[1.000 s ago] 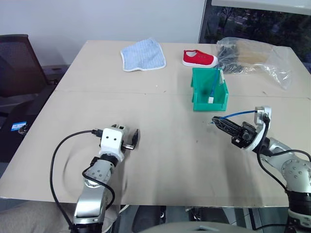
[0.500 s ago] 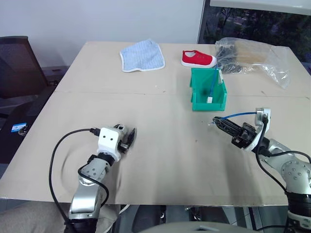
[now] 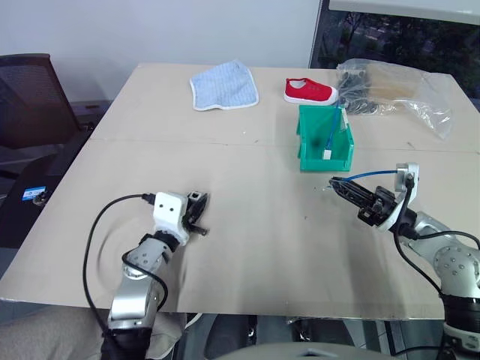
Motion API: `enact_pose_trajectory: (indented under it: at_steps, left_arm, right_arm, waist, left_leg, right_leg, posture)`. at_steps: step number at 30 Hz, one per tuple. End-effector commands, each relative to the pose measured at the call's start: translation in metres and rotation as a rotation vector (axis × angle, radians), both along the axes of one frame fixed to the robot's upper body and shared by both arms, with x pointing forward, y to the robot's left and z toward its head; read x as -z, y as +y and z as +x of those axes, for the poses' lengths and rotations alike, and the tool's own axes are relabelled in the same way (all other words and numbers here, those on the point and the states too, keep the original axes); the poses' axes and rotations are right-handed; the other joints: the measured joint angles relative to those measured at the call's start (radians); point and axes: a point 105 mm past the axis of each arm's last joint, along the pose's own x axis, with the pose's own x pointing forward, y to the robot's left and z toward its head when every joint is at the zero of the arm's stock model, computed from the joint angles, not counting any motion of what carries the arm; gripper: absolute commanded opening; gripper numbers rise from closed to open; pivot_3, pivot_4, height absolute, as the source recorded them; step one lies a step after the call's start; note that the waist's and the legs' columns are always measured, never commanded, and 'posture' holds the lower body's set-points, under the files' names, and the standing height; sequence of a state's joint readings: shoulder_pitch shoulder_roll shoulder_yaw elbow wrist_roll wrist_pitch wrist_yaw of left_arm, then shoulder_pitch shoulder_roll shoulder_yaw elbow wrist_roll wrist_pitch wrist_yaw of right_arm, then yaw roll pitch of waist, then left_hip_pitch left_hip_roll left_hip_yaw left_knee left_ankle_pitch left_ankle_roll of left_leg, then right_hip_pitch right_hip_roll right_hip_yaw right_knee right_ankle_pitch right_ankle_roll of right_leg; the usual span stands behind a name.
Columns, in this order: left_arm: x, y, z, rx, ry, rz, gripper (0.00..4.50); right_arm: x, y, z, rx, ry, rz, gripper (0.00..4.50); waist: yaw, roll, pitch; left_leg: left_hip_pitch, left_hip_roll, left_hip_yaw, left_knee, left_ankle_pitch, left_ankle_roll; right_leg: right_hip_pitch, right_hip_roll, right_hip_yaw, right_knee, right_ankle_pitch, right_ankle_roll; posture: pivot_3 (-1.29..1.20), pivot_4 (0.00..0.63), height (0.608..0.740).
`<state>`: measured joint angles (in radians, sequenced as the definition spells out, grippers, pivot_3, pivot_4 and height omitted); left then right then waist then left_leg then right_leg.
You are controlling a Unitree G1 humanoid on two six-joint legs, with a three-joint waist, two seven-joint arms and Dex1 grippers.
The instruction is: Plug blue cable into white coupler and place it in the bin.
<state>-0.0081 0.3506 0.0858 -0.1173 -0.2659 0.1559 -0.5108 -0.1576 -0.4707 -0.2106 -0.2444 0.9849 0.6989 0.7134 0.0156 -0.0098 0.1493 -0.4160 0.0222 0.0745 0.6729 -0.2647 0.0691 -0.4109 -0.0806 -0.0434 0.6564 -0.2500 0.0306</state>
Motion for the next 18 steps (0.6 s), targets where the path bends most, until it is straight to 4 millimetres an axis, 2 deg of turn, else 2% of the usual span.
enact_pose_trajectory:
  at_steps: [1, 5, 8, 11, 14, 18]
  left_arm:
    - [-0.018, -0.065, -0.003, 0.481, -0.015, -0.015, 0.57]
    - [-0.022, -0.108, 0.005, 0.849, 0.020, 0.100, 0.57]
    - [-0.025, -0.124, 0.008, 1.021, 0.032, 0.143, 0.57]
    - [-0.024, -0.134, 0.009, 1.138, 0.051, 0.177, 0.57]
    - [-0.014, -0.139, 0.008, 1.245, 0.083, 0.249, 0.57]
    - [-0.009, -0.143, 0.012, 1.284, 0.082, 0.286, 0.57]
  right_arm:
    - [-0.020, 0.021, -0.007, -0.096, -0.155, -0.142, 0.00]
    - [-0.012, 0.043, -0.010, -0.199, -0.266, -0.342, 0.00]
    - [-0.007, 0.051, -0.011, -0.254, -0.348, -0.458, 0.00]
    - [-0.008, 0.055, -0.007, -0.260, -0.393, -0.496, 0.00]
    - [-0.012, 0.056, -0.003, -0.255, -0.441, -0.529, 0.00]
    - [-0.007, 0.057, -0.005, -0.288, -0.476, -0.590, 0.00]
  waist:
    - [-0.002, 0.000, 0.000]
    - [-0.001, -0.001, 0.001]
    - [-0.005, -0.001, 0.001]
    - [-0.007, -0.002, 0.002]
    - [-0.003, -0.003, 0.002]
    - [-0.002, -0.004, 0.003]
  left_leg:
    - [-0.001, 0.000, 0.001, 0.001, 0.000, 0.000]
    - [-0.001, -0.001, 0.001, 0.001, 0.000, 0.000]
    - [-0.001, -0.001, 0.001, 0.002, 0.000, 0.001]
    - [-0.001, 0.000, 0.004, 0.002, 0.000, 0.001]
    - [-0.001, 0.000, 0.004, 0.002, 0.000, 0.002]
    - [-0.002, 0.000, 0.004, 0.002, -0.001, 0.002]
  right_leg:
    - [0.000, 0.000, 0.000, 0.000, 0.000, 0.000]
    - [0.000, 0.003, -0.002, -0.001, 0.000, 0.000]
    - [0.000, 0.011, 0.000, -0.002, 0.001, 0.004]
    - [0.000, 0.015, 0.001, -0.004, 0.000, 0.007]
    - [0.000, 0.016, 0.001, -0.004, -0.001, 0.009]
    - [0.000, 0.016, 0.001, -0.004, -0.001, 0.009]
  posture:
    - [0.00, 0.150, 0.740]
    - [0.00, 0.150, 0.740]
    - [0.00, 0.150, 0.740]
    - [0.00, 0.150, 0.740]
    - [0.00, 0.150, 0.740]
    - [0.00, 0.150, 0.740]
